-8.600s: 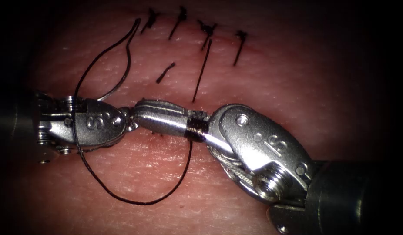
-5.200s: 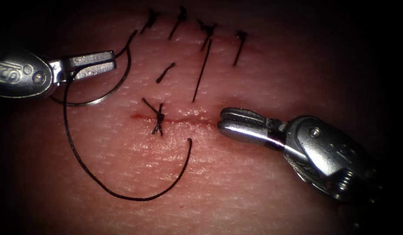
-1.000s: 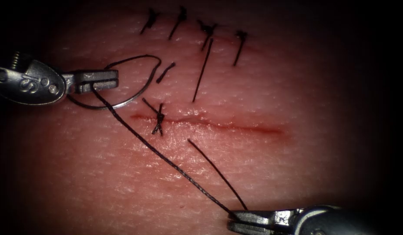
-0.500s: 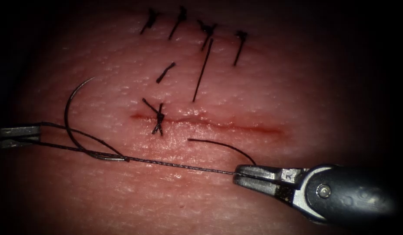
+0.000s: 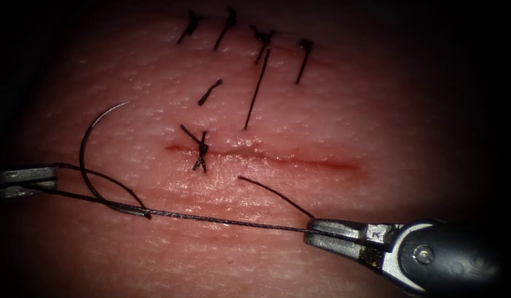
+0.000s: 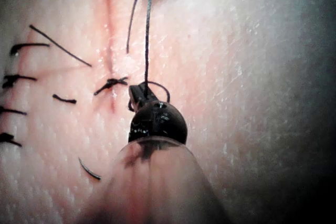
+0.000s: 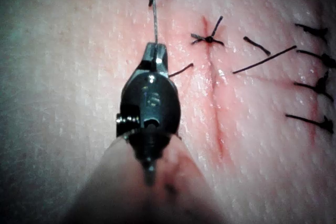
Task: Wound Closure
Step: Use the right tool to hand over more suture to the left gripper, then use the left hand to loop the suture two times counter-clockwise around the right gripper.
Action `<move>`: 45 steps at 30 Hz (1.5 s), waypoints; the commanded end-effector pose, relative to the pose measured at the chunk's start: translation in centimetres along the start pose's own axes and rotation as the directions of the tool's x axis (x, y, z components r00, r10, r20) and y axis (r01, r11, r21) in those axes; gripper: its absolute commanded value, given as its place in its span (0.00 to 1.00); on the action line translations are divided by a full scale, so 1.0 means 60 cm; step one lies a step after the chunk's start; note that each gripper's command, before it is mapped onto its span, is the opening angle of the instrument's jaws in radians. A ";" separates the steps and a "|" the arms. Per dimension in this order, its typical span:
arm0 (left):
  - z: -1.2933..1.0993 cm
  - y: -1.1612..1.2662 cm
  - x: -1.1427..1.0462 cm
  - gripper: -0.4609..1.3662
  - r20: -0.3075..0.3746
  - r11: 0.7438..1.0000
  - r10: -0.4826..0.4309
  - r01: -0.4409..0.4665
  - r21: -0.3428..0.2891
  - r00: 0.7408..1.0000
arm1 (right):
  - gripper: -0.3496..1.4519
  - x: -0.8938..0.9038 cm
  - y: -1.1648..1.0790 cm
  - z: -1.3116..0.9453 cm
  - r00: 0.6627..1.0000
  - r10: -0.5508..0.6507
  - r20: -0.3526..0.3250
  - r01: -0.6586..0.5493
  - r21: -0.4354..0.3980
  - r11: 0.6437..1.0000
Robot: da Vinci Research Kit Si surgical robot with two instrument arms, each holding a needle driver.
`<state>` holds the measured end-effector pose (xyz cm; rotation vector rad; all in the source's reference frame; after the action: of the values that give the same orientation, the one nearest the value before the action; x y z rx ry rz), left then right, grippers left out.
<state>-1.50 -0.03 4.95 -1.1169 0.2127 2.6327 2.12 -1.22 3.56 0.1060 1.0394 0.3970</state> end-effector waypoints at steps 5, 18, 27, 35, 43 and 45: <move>0.0012 -0.0013 -0.0009 0.06 0.001 0.999 -0.033 0.033 -0.004 0.999 | 0.43 0.0003 -0.0002 -0.0005 0.999 0.027 -0.035 -0.027 -0.012 1.000; 0.0034 -0.0030 -0.0027 0.06 -0.001 0.995 -0.097 0.097 0.009 0.995 | 0.89 0.0019 0.0032 -0.0060 0.981 0.096 -0.167 -0.100 -0.018 0.995; 0.0043 -0.0035 -0.0022 0.06 -0.016 0.990 -0.142 0.143 0.018 0.990 | 0.22 0.0010 0.0112 -0.0065 0.981 0.106 -0.163 -0.115 -0.043 0.992; 0.0045 -0.0038 -0.0016 0.06 -0.046 0.985 -0.173 0.174 0.017 0.984 | 0.05 0.0002 0.0197 0.0000 0.984 0.114 -0.135 -0.126 -0.078 0.989; 0.0048 -0.0042 -0.0004 0.06 -0.083 0.981 -0.194 0.196 0.011 0.977 | 0.00 -0.0010 0.0236 0.0055 0.982 0.116 -0.150 -0.123 -0.044 0.991; 0.0050 -0.0043 -0.0003 0.06 -0.102 0.976 -0.214 0.215 0.005 0.972 | 0.00 -0.0016 0.0236 0.0070 0.983 0.111 -0.145 -0.117 -0.033 0.993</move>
<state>-1.62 0.30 5.15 -1.1980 0.1318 2.3787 2.07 0.09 4.26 0.0998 1.1692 0.5389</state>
